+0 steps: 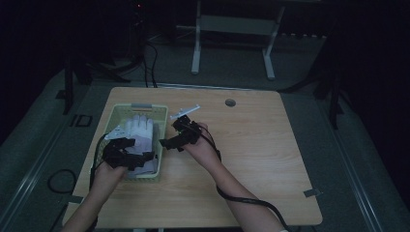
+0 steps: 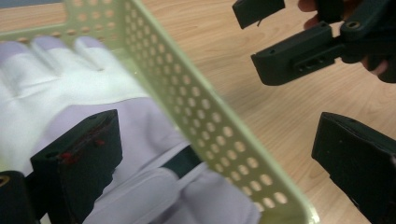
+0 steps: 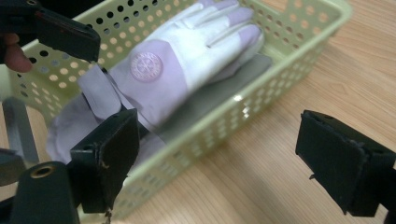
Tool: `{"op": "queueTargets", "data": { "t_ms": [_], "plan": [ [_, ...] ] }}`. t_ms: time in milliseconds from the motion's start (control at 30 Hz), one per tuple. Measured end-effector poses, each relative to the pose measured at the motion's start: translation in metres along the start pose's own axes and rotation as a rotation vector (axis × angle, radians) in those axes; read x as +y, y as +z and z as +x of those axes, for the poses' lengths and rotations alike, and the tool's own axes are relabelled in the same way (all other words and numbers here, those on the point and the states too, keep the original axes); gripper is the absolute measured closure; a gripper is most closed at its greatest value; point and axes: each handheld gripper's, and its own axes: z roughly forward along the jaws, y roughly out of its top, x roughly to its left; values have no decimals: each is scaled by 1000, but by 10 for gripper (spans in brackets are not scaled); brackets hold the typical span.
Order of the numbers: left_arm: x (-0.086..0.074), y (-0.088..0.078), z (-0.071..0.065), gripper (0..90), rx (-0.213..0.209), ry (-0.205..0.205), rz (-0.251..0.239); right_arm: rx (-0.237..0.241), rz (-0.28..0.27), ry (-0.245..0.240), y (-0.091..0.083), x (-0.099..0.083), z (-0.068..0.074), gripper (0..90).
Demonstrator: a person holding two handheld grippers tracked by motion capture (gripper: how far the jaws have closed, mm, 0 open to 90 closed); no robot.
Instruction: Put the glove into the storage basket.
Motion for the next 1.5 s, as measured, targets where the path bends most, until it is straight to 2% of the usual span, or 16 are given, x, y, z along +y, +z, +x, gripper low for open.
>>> {"op": "queueTargets", "data": {
  "t_ms": [100,233,300,400,500,533,633,700,867,933,1067,1267,1333,1400,1500],
  "plan": [
    [1,3,-10,21,-25,9,-6,1,-2,4,-7,-6,-6,135],
    [3,7,-25,20,-16,40,-13,4,-10,6,-16,-14,-14,136],
    [4,10,-33,21,-33,41,-10,6,-15,5,-21,-19,-18,136],
    [5,15,-44,21,-37,61,-2,5,-23,6,-27,-27,-23,136],
    [6,19,-50,21,-48,63,-2,3,-22,3,-33,-36,-27,136],
    [7,22,-56,21,-63,69,-6,1,-23,3,-36,-40,-29,136],
    [7,24,-60,21,-67,77,-9,1,-24,3,-38,-42,-31,137],
    [9,30,-74,20,-78,109,-5,-6,-35,15,-49,-53,-40,137],
    [9,38,-86,21,-92,133,-4,-15,-33,17,-58,-66,-48,136],
    [8,44,-94,21,-99,152,5,-15,-36,18,-61,-71,-51,136],
    [3,55,-103,21,-128,155,11,-12,-43,28,-62,-80,-56,136],
    [-4,67,-124,21,-171,187,29,-4,-59,17,-67,-99,-62,136],
    [-6,69,-126,21,-178,188,32,-5,-60,11,-67,-102,-63,136],
    [-9,78,-133,21,-213,182,53,-10,-54,7,-69,-114,-67,136],
    [-13,85,-138,20,-230,197,65,-15,-55,16,-70,-123,-69,136]
  ]
}}
